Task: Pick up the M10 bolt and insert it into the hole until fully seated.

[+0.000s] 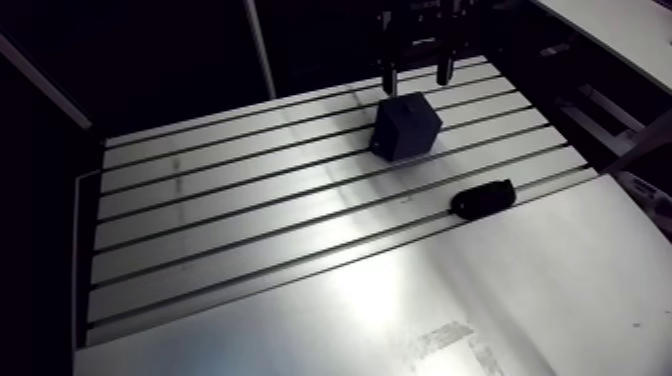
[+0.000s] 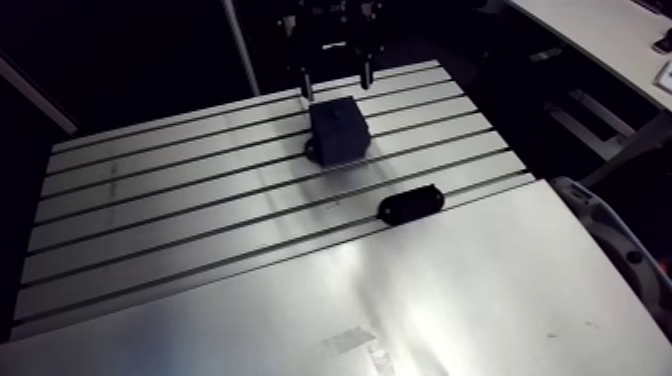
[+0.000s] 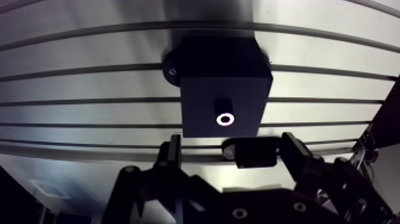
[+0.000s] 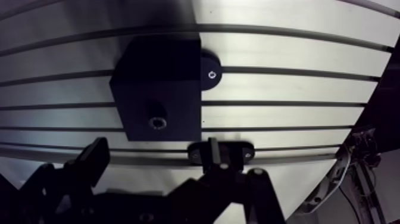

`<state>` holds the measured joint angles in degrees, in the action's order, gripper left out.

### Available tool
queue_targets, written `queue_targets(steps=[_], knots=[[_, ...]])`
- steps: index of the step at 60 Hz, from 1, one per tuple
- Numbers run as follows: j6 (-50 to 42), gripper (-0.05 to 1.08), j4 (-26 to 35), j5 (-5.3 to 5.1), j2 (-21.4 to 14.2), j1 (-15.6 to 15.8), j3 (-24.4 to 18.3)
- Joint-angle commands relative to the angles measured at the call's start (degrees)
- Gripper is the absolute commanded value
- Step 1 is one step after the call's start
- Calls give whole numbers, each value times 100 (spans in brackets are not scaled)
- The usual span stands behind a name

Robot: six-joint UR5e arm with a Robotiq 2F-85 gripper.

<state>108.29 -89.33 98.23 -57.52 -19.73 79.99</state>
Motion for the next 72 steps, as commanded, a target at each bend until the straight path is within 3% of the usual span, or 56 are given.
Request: queue_targets(steps=[1,9,22,26,27,28,30,32,39,54,72], knots=[[12,0,-19,-10,-151,-56,19],[13,0,-35,-10,-381,-81,53],[4,0,-44,-86,-1221,-85,85],[-19,0,-45,-175,-1455,-43,51],[-37,0,-30,-259,-1578,-33,25],[-37,0,-30,-259,-1578,-33,25],[-40,0,11,-442,-1857,-7,-35],[-40,0,61,-501,-1975,2,-62],[3,0,573,-544,-2342,61,-159],[-114,0,1014,-649,-2577,397,-369],[-294,0,1099,-659,-2886,573,-202]])
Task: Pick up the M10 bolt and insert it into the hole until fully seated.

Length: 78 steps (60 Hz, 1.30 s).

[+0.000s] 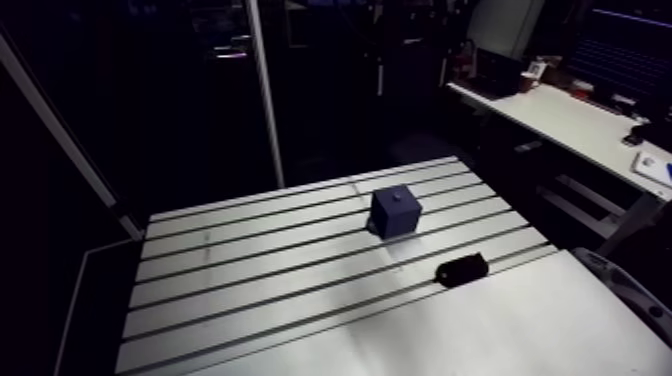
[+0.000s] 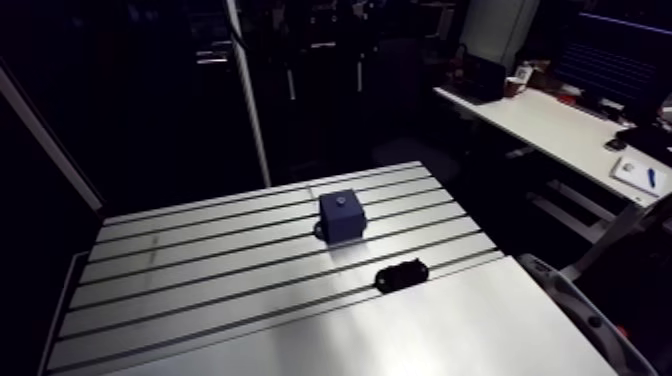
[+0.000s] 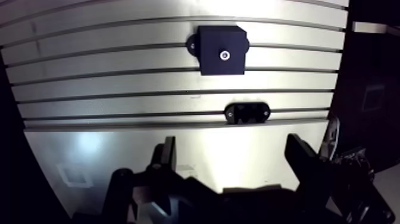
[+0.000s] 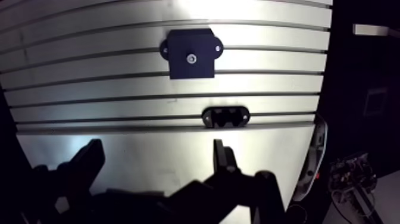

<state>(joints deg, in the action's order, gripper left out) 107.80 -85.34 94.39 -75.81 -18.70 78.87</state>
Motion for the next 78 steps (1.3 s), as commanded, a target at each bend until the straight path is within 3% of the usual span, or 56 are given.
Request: queue_targets(steps=[1,11,22,32,49,69,78], knots=[[-246,0,684,-276,-1092,472,-65],[-253,0,637,-292,-1250,472,85],[-472,0,532,-560,-1451,490,275],[-508,0,404,-619,-1546,709,453],[-800,0,-41,-455,-1545,1144,812],[-783,0,9,-469,-1564,1253,692],[-773,0,149,-271,-1572,1312,650]])
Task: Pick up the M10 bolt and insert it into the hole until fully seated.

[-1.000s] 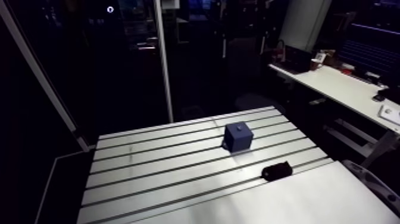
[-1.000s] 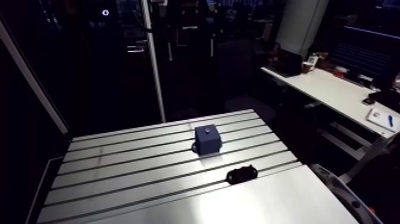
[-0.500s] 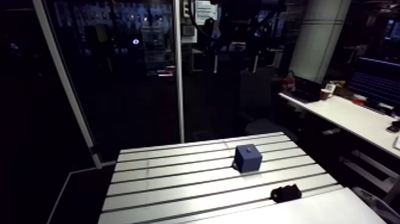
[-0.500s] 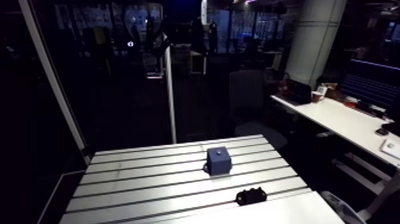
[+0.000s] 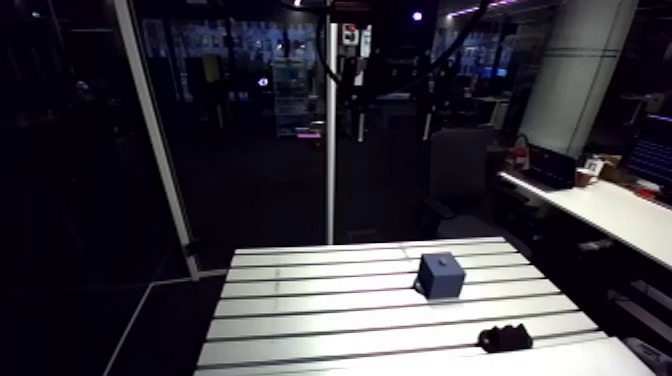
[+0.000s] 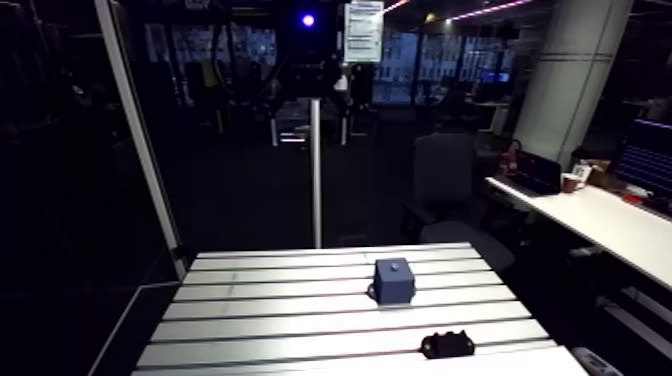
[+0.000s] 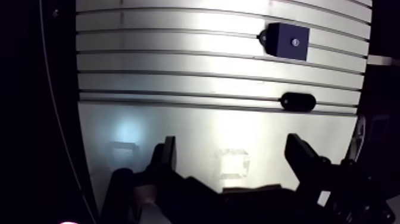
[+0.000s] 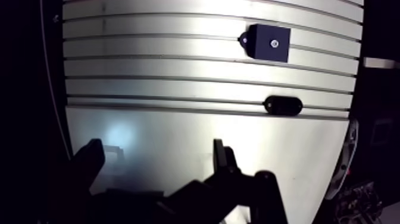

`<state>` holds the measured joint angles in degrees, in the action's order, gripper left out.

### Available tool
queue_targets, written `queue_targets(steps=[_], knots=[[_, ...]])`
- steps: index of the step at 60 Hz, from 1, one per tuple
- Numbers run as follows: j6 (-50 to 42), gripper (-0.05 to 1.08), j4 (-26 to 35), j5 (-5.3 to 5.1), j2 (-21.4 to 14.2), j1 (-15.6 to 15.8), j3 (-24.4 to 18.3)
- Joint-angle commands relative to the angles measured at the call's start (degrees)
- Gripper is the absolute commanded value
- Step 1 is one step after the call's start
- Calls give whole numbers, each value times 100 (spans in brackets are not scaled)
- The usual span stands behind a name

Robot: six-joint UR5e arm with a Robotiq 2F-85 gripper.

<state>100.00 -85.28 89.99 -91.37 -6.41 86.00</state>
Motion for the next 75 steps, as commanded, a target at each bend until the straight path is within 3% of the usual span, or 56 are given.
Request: queue_targets(steps=[1,75], knots=[[6,0,143,168,-16,83,-63],[-3,0,113,172,114,166,77]])
